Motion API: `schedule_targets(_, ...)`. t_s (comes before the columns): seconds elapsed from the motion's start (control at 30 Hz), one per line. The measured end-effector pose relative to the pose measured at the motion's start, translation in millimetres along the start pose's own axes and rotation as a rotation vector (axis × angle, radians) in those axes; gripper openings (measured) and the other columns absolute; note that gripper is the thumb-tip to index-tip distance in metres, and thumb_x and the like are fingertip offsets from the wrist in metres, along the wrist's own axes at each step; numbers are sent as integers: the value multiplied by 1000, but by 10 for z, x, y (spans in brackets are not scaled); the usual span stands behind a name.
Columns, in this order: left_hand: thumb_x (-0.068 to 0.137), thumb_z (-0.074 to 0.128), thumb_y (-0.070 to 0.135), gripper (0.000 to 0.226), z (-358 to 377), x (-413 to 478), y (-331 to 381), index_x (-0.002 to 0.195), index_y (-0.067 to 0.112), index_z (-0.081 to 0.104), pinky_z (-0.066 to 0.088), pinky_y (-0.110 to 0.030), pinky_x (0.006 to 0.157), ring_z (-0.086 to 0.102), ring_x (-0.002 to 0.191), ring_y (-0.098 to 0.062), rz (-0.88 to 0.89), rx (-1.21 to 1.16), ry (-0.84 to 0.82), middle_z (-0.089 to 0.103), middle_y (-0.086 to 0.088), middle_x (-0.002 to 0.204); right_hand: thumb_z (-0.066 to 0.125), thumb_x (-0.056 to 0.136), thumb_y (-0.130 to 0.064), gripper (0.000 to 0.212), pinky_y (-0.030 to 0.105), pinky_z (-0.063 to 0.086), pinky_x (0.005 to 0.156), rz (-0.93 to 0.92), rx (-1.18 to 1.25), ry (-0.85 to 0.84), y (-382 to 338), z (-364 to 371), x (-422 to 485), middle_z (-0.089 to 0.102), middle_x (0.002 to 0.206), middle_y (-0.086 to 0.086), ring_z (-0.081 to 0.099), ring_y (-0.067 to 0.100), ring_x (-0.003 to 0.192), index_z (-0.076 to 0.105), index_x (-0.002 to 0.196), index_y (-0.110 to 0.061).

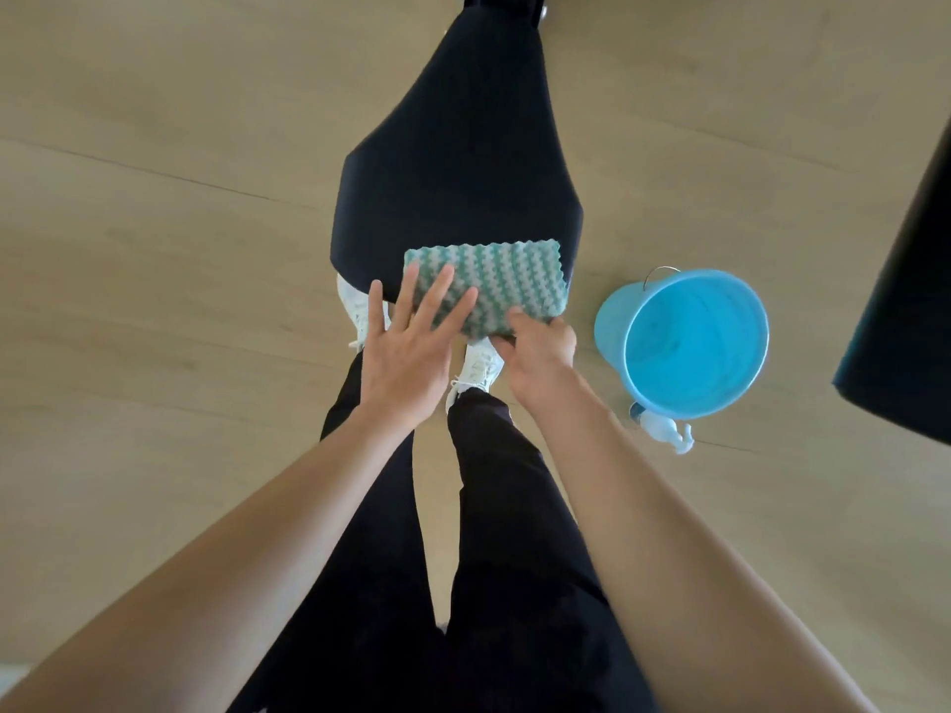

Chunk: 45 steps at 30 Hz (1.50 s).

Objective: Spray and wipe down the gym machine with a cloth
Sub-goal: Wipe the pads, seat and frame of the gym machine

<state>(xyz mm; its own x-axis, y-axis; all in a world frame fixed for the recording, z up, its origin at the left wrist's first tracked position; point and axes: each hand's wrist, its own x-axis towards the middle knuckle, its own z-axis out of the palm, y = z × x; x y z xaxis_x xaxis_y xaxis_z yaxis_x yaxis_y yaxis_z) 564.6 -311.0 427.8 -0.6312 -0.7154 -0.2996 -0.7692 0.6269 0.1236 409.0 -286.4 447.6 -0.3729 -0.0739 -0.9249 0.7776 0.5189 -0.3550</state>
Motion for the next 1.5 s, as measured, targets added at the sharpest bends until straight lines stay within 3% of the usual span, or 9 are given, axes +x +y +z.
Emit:
schedule_targets(0.2,99,40,22,61,-64,-128,-127,159,29,32,21,-59,123,10,155,-45,-234,-160,48,13,-5,171,56,105,-9,29,41,56,100,173,207,-247,188,-137,-69,67,132,17,69,31,116,57,133,-1)
schedule_targets(0.37,89,62,27,47,-179,-212,353,135,29,52,51,-32,91,56,116,-22,-781,-1000,199,48,-2,135,65,98,-4,46,39,61,93,85,204,-92,169,-279,-62,67,127,20,74,31,106,49,141,-1)
schedule_targets(0.47,90,72,38,47,-271,68,505,129,22,51,54,-32,93,64,120,-27,-1380,-1789,-58,58,-6,129,67,91,0,37,31,61,89,-261,-161,153,174,-265,-138,71,99,2,73,17,91,62,126,-9)
schedule_targets(0.63,100,60,47,51,-319,341,422,133,9,55,45,-43,115,61,127,-27,-1353,-2368,-65,64,-14,134,78,84,-5,39,25,48,103,-1208,-968,-130,133,-301,11,64,127,3,59,18,120,68,121,-10)
schedule_targets(0.83,103,59,36,36,-291,385,234,131,13,59,55,-46,104,70,115,-27,-1326,-2234,108,71,-12,127,81,85,-11,51,48,49,111,-1626,-1377,-319,104,-84,443,60,144,18,52,35,140,65,133,-2)
schedule_targets(1.13,110,43,26,22,-208,463,-155,103,23,64,53,-18,78,70,91,-5,-1299,-1689,440,71,13,96,51,101,-28,48,58,34,120,-1694,-1576,-485,175,620,351,45,157,19,35,45,149,56,146,-14)
schedule_targets(1.23,110,43,26,21,-272,582,-402,106,16,61,48,-11,70,66,85,-5,-1194,-1437,385,66,12,90,39,104,-40,57,55,30,122,-1620,-1648,-486,127,803,297,39,161,20,30,42,152,50,151,-10)
schedule_targets(1.37,108,43,33,38,-354,942,-798,114,5,68,55,-39,89,68,99,-28,-1002,-1151,152,72,-9,106,30,104,-48,67,49,21,127,-1484,-1708,-398,-28,1089,311,24,168,18,18,34,157,34,159,-9)
schedule_targets(1.5,103,47,50,47,-481,1292,-1079,104,10,71,56,-43,90,69,93,-25,-880,-1092,-15,74,-5,100,30,108,-50,70,43,3,130,-1350,-1747,-260,-266,1274,339,2,172,16,-1,30,160,11,164,-13)
